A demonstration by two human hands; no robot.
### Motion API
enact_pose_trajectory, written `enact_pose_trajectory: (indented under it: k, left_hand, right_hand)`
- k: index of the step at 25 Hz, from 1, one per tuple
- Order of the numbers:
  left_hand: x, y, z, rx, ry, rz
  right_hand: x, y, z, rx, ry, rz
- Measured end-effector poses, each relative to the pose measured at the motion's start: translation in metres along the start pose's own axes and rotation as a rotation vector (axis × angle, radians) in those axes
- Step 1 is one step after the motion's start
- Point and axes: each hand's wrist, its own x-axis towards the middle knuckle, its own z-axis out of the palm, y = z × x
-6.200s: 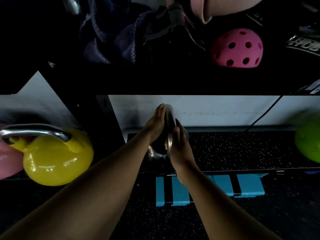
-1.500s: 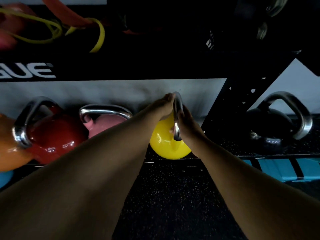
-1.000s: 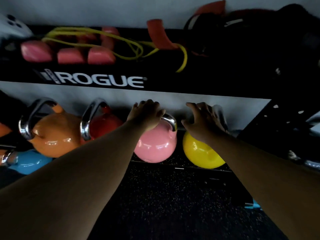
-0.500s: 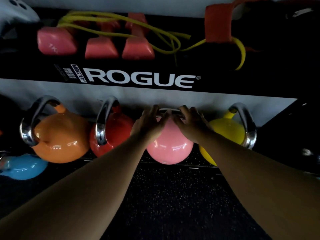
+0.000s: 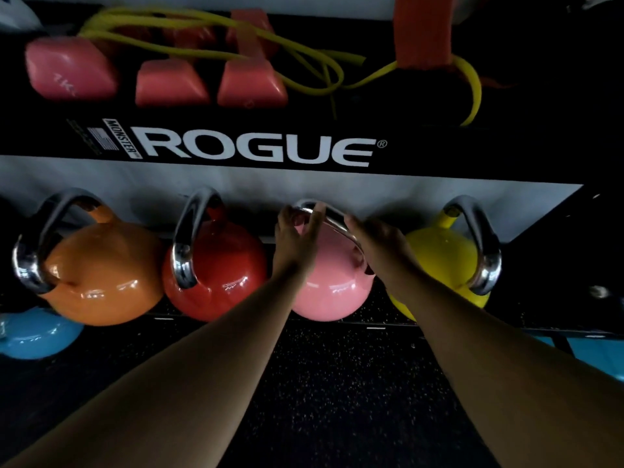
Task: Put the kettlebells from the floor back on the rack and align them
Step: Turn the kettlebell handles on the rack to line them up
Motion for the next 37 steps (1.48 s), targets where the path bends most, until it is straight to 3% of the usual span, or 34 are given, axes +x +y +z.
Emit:
enact_pose_trajectory:
  k: [7, 10, 18, 23, 37]
  left_hand:
    - [0.030, 0.016, 0.004, 0.081, -0.299, 0.026]
    - [0.025, 0.016, 0.015, 0.023, -0.253, 0.077]
    - [0.041, 0.017, 0.011, 0.089, -0.382, 0.104]
    - [0.042, 0.027, 0.012, -0.071, -0.450, -0.041]
    - [0.037, 0.017, 0.017, 0.085, -0.375, 0.011]
  right_hand:
    - [-0.007, -0.001, 0.015, 0.099, -0.043, -0.072]
    - [-0.007, -0.002, 0.019, 0.283, -0.086, -0.047]
    - [-0.023, -0.002, 0.048, 0.566, 0.079, 0.054]
    - [-0.022, -0.009, 0.062, 0.583, 0.064, 0.076]
    - [-0.016, 0.007, 0.055, 0.517, 0.095, 0.004]
